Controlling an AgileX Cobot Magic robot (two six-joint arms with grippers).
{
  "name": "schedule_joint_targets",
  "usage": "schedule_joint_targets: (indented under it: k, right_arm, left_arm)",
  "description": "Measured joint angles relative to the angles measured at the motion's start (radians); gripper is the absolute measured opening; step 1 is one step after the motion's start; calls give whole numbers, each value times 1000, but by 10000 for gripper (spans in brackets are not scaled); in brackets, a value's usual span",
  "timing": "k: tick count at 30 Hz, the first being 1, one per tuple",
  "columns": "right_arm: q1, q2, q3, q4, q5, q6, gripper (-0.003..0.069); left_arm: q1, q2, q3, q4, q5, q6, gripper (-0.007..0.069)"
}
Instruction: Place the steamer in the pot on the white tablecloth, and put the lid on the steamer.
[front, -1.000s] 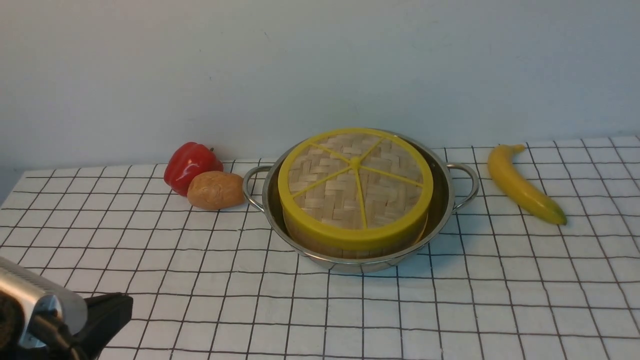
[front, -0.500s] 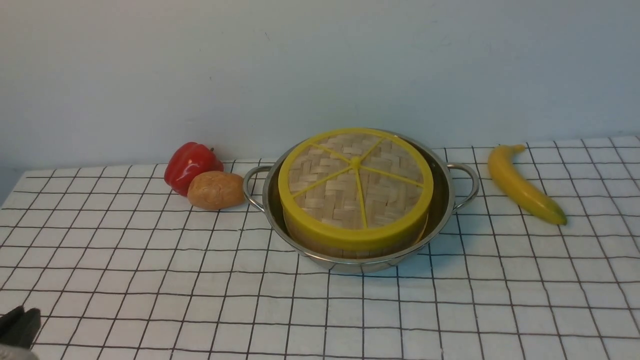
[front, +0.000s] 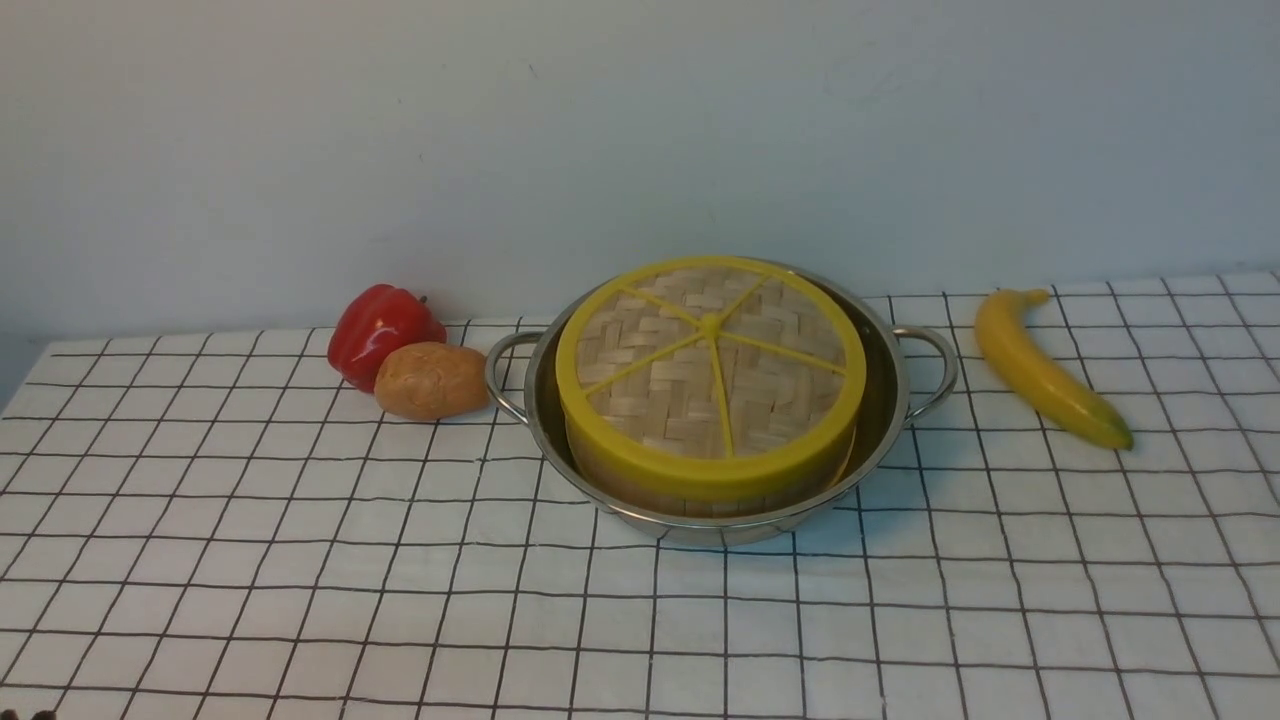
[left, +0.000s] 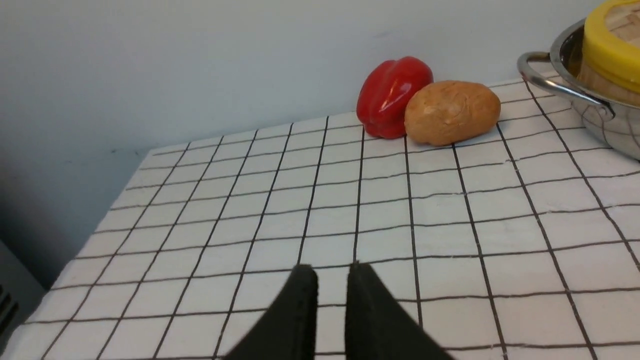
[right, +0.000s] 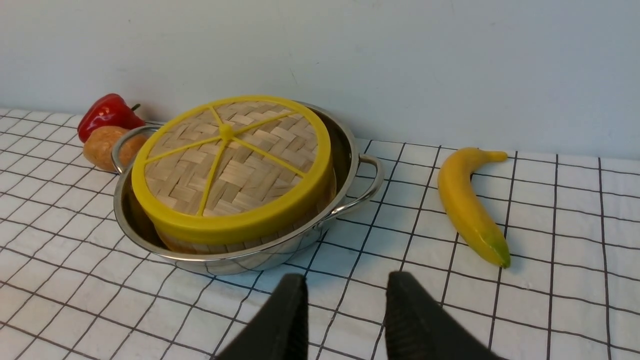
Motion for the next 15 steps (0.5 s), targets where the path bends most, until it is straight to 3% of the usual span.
schedule_joint_targets:
  k: [15]
  right_arm:
    - [0,0,0,0,0,0,240]
  left_arm:
    - [0,0,0,-28,2,-37,106]
